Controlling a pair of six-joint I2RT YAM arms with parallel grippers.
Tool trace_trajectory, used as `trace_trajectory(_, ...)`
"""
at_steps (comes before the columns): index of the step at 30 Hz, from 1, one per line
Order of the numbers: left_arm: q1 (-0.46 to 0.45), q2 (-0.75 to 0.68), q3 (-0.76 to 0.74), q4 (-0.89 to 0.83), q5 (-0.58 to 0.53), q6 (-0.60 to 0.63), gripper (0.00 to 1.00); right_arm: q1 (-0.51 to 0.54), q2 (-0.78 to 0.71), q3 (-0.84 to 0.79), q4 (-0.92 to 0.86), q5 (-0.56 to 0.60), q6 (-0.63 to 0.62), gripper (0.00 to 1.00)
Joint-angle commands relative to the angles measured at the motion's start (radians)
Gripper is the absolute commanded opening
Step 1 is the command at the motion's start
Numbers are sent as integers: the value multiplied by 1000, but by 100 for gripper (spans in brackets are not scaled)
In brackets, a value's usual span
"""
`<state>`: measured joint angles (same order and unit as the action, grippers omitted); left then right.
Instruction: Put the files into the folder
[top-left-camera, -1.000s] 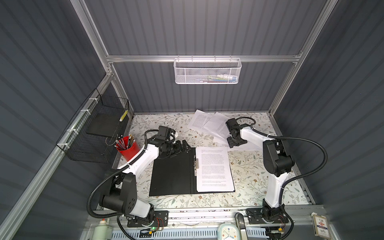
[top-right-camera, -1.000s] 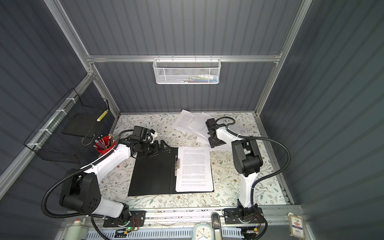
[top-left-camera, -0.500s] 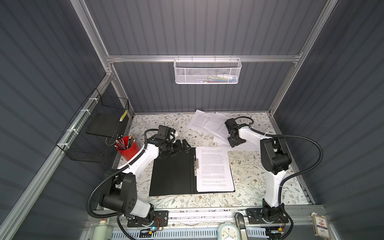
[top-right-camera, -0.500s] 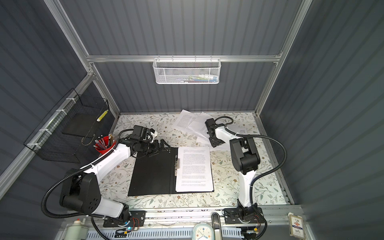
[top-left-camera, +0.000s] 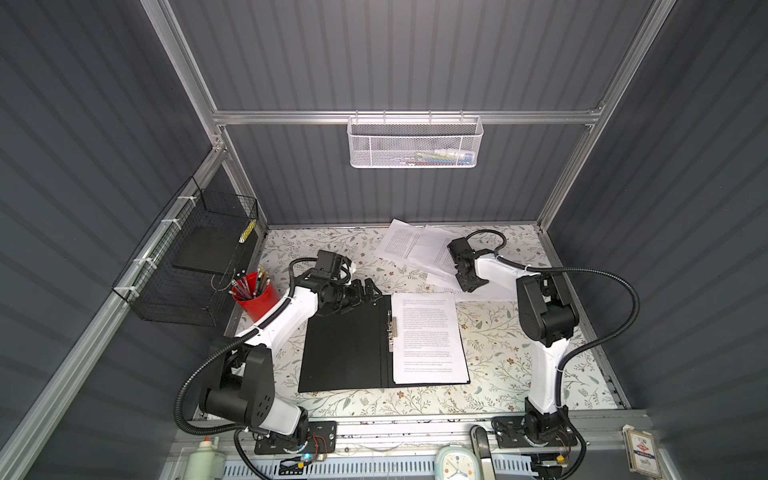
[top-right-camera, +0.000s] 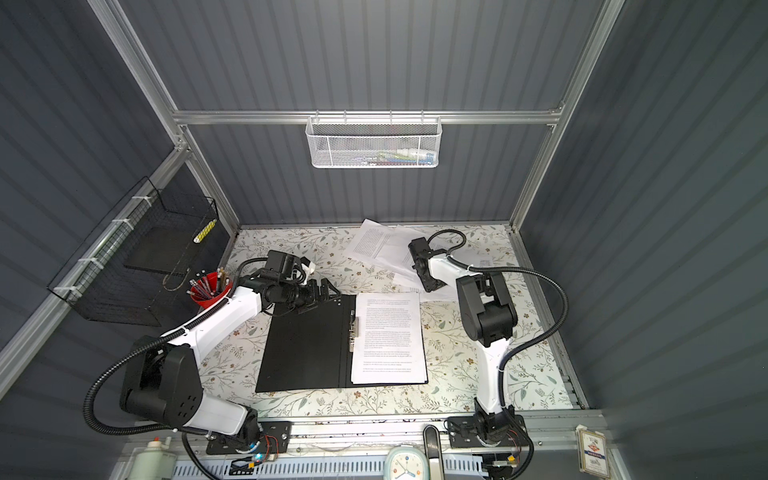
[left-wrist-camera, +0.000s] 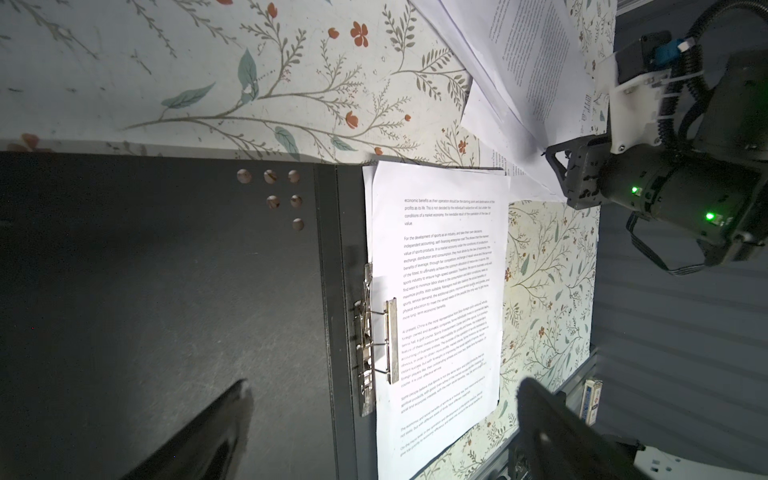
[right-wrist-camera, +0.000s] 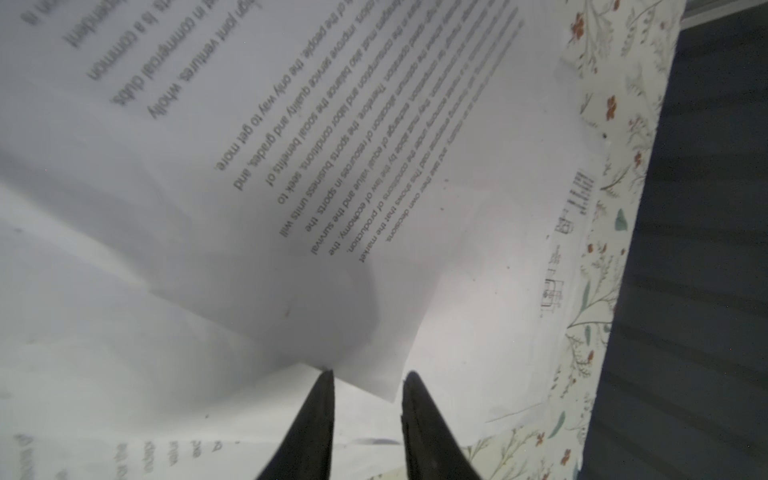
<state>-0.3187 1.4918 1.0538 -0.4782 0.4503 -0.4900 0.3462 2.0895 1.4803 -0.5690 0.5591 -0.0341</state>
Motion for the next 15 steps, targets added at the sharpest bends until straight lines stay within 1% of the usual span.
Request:
trace_trajectory(1,9,10,24,-17,21,10,99,7,-16,-12,34,53,-5,26)
trace_trajectory(2,10,10,24,-18,21,10,99,6,-14,-9,37,59,-8,25)
trace_trajectory(4,12,10,26,-17,21,10,99,5,-9,-7,46,59,-15,25)
trace_trajectory(5,13,10,27,-18,21,10,99,3,-5,3,34,53,5,28)
trace_trajectory(6,13,11,29,-18,22,10,99,-6,-6,18,-3,19,39,28)
trace_trajectory(8,15,12,32,-19,21,10,99,-21,-69,-21,-5,-41,135,28)
trace_trajectory(9,16,12,29,-20,19,10,99,-31,-108,-52,10,-88,176,32)
trace_trajectory(10,17,12,27,-19,18,11,100,-49,-148,-80,18,-160,234,39)
trace_trajectory(13,18,20,20,-7,25,6,99,-118,-236,-151,43,-386,404,55)
trace_trajectory(14,18,24,21,-5,31,5,100,-145,-262,-184,69,-443,463,60)
trace_trajectory(15,19,29,23,-6,35,6,99,-182,-295,-228,107,-520,535,61)
